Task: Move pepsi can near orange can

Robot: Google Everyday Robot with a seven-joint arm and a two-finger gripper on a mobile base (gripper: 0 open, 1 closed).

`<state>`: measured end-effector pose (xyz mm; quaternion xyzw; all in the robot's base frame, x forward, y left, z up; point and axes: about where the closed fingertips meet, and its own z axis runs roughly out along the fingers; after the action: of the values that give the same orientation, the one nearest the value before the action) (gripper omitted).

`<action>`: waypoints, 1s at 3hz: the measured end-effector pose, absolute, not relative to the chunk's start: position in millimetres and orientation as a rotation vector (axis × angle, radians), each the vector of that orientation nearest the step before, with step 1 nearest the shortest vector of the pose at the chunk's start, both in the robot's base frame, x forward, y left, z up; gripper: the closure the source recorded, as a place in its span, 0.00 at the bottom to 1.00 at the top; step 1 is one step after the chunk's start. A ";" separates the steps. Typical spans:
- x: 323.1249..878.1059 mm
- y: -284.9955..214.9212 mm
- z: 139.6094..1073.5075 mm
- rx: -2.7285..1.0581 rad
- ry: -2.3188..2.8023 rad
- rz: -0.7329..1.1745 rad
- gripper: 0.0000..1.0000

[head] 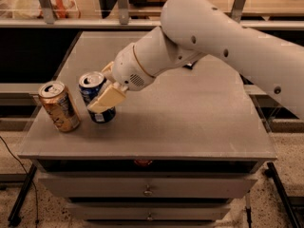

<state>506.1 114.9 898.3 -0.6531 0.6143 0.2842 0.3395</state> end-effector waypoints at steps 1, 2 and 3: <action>506.3 120.0 897.2 -1.704 1.591 0.753 1.00; 505.7 125.8 898.2 -1.711 1.580 0.762 1.00; 504.5 134.2 898.1 -1.723 1.567 0.783 0.83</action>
Offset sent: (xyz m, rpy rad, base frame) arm 0.0011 0.0195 0.0017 0.0220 0.0051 0.0371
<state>504.5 134.2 898.1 -0.6606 0.6008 0.3001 0.3356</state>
